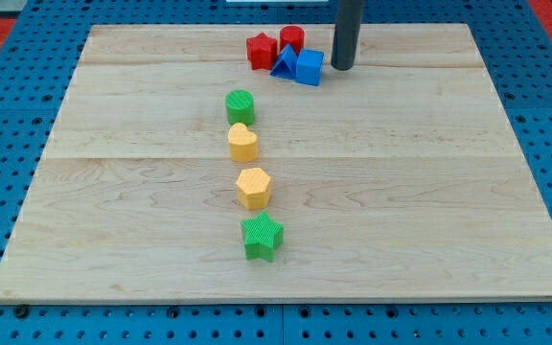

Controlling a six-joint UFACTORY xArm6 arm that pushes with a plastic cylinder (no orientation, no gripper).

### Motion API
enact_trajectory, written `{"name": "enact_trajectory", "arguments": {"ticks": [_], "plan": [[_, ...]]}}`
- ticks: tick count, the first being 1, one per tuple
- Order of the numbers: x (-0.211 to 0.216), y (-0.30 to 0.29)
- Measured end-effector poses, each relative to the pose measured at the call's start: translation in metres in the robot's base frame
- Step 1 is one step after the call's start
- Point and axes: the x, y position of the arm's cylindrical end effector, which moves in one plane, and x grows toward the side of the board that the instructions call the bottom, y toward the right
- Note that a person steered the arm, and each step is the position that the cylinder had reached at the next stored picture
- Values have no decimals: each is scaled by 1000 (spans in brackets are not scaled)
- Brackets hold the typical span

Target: Push the blue blocks towards the top right of the green circle

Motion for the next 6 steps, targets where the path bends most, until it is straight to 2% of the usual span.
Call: {"name": "enact_trajectory", "arguments": {"ticks": [3,4,5,6], "plan": [[0,-85],[0,-86],[-36,-65],[-59,-91]]}}
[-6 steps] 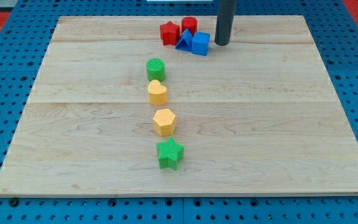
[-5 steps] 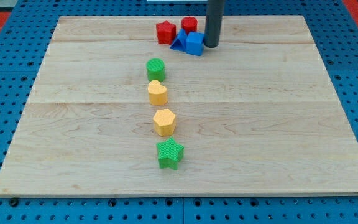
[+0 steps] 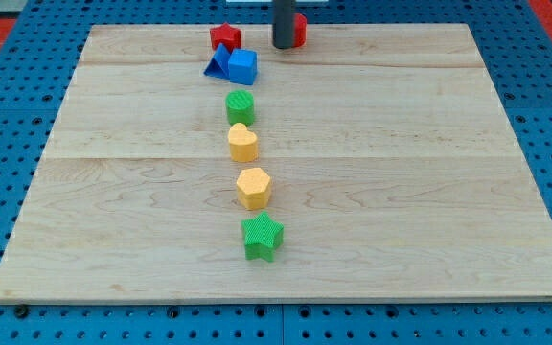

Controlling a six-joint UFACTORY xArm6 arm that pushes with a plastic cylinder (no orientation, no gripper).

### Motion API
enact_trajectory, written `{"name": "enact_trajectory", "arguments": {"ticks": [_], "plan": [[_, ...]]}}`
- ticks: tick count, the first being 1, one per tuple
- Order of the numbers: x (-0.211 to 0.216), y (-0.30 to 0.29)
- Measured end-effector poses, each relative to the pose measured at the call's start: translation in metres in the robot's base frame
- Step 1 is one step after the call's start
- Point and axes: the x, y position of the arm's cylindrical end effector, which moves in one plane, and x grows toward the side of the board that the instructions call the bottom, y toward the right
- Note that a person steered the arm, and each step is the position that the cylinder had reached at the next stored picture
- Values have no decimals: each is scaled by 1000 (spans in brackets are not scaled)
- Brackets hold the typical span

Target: Push the blue blocks towards the top right of the green circle

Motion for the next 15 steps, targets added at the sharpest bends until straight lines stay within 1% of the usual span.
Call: {"name": "enact_trajectory", "arguments": {"ticks": [1,2,3,5,7,8,10,11,12,13,14,15], "plan": [[1,-44],[13,-70],[23,-65],[36,-24],[44,-28],[44,-15],[55,-30],[51,-30],[23,-28],[4,-30],[2,-70],[-23,-88]]}}
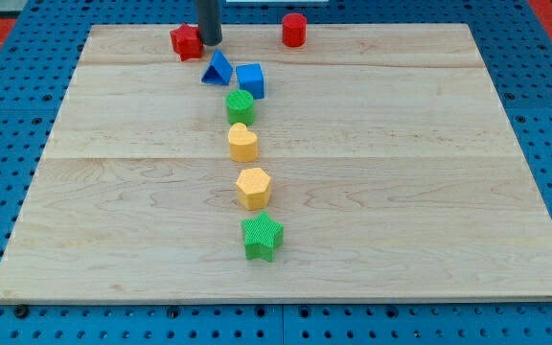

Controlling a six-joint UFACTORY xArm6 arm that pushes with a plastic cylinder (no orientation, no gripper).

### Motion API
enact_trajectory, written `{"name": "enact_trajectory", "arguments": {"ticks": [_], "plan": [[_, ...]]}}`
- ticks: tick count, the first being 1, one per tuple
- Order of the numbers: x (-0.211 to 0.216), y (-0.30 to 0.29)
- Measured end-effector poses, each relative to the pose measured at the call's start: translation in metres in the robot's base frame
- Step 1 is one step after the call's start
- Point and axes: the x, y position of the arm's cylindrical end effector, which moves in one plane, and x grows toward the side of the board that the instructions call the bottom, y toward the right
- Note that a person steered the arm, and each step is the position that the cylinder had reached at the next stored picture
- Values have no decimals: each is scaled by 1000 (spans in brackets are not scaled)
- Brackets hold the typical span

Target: Push the blue blocks towards the top right of the green circle

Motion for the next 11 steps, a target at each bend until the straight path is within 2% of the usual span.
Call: {"name": "enact_trajectory", "arguments": {"ticks": [1,2,3,4,6,7,8,10,11], "plan": [[-10,-35],[-10,-100],[2,-117],[22,-63],[25,30],[28,-2],[58,-5],[103,0],[107,21]]}}
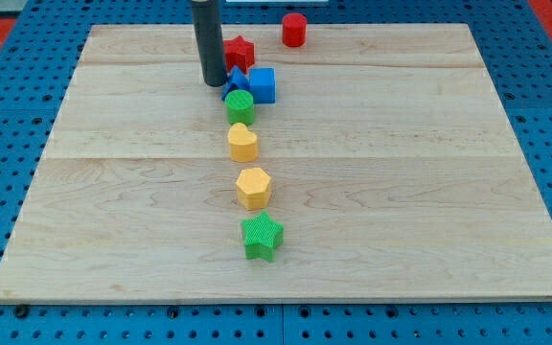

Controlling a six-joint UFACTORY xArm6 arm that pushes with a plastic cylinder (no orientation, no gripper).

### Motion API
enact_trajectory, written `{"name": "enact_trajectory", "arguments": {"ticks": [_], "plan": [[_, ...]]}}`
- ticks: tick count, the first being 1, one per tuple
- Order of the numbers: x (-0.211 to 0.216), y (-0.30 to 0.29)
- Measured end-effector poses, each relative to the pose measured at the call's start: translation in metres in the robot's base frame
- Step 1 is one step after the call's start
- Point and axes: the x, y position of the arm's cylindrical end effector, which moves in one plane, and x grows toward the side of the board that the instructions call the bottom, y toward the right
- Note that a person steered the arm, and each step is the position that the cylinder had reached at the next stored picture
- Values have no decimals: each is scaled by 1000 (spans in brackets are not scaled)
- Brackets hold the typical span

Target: Push the blue blocks towards the top right of the green circle

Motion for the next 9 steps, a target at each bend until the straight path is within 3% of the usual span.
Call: {"name": "enact_trajectory", "arguments": {"ticks": [2,3,8,9], "plan": [[4,-5],[31,-23],[0,-4],[0,24]]}}
